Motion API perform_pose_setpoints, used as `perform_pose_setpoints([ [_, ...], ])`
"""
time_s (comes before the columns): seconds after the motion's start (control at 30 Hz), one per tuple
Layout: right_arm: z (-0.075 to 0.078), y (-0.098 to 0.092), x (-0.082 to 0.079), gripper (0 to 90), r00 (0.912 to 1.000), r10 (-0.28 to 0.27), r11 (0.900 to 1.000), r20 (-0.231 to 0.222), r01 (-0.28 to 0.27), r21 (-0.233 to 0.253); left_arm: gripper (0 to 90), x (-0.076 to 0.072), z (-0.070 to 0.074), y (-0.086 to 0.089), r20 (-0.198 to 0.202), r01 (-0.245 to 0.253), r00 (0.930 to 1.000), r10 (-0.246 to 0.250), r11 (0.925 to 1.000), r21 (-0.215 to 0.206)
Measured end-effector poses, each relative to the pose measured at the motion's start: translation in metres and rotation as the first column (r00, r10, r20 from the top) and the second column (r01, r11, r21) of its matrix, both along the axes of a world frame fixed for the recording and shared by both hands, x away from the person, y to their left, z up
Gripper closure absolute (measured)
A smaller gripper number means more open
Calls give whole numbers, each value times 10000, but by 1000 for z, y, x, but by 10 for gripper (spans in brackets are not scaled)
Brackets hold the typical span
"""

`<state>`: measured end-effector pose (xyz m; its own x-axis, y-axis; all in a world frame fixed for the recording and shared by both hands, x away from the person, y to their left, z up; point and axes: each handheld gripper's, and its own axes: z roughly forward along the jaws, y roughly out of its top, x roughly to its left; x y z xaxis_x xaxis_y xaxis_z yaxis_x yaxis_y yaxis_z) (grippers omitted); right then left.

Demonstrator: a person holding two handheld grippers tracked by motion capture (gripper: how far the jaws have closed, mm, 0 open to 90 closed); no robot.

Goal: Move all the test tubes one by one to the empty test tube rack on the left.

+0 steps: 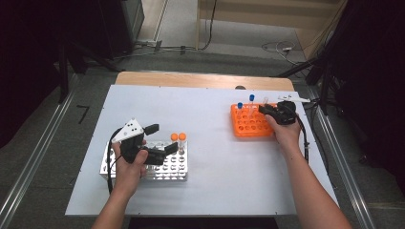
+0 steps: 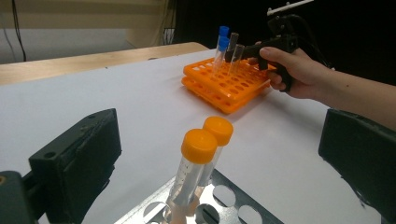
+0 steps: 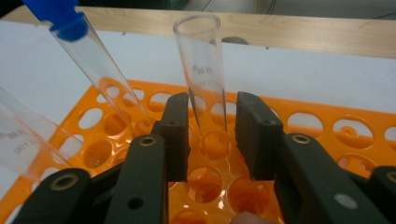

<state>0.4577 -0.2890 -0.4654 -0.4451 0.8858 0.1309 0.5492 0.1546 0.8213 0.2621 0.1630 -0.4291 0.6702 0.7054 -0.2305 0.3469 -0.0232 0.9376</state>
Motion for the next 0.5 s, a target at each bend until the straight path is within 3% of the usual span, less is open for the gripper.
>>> perform_pose_setpoints([
  [0.3, 0, 4, -2, 738, 9997, -154, 9976, 180, 165, -677, 0, -1, 1, -1, 15, -14, 10000, 14, 10000, -10],
  [0.5, 10, 1, -8, 739, 9969, -290, 9991, 727, 313, -302, 0, -1, 4, -2, 95, 45, 9999, -45, 10000, 6],
])
